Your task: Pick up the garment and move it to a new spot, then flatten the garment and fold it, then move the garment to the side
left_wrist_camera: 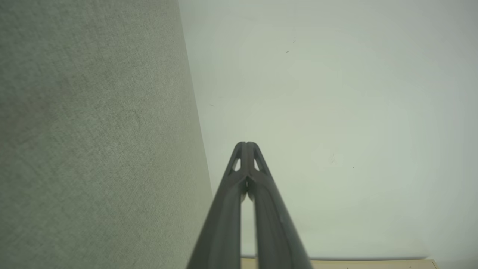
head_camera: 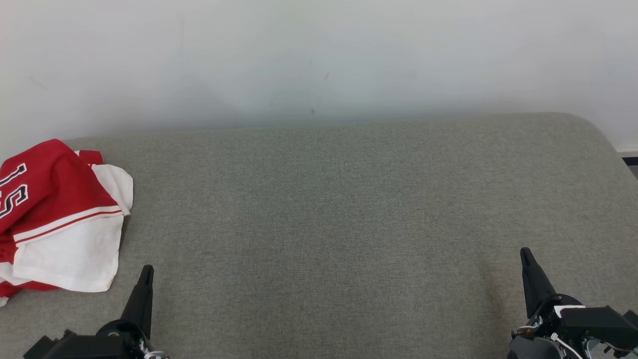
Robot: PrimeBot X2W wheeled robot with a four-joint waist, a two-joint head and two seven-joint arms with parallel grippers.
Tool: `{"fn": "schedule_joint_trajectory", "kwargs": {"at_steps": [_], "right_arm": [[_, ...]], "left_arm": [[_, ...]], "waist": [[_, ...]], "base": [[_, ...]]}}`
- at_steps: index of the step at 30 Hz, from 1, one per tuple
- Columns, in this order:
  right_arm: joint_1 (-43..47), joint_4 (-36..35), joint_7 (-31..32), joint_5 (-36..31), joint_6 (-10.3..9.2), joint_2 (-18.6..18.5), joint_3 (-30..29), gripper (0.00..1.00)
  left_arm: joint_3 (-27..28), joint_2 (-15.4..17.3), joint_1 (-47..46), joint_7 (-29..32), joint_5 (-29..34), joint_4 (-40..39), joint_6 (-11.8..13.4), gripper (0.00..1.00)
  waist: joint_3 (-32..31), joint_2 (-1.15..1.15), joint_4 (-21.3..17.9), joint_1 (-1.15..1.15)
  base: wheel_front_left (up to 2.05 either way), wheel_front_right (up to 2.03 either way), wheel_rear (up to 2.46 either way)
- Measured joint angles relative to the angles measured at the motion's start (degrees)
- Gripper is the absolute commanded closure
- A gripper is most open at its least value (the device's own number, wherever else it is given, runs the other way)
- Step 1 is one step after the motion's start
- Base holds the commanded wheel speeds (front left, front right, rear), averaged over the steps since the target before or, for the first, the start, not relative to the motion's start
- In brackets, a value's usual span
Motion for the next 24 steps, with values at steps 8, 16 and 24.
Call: {"fn": "schedule_joint_trajectory", "kwargs": {"at_steps": [8, 16, 24], "right_arm": [[0.0, 0.0, 0.0, 0.0, 0.00, 0.0, 0.0, 1.00], [0.0, 0.0, 0.0, 0.0, 0.00, 0.0, 0.0, 1.00], [0.0, 0.0, 0.0, 0.0, 0.00, 0.0, 0.0, 1.00]], "left_arm": [[0.0, 0.0, 0.0, 0.0, 0.0, 0.0, 0.0, 1.00], [0.0, 0.0, 0.0, 0.0, 0.0, 0.0, 0.0, 1.00], [0.0, 0.0, 0.0, 0.0, 0.0, 0.0, 0.0, 1.00]], "waist": [[0.0, 0.00, 0.0, 0.00], [0.0, 0.00, 0.0, 0.00], [0.0, 0.00, 0.0, 0.00]], "base": [[0.00, 0.00, 0.00], [0.00, 0.00, 0.00], [0.00, 0.00, 0.00]]}}
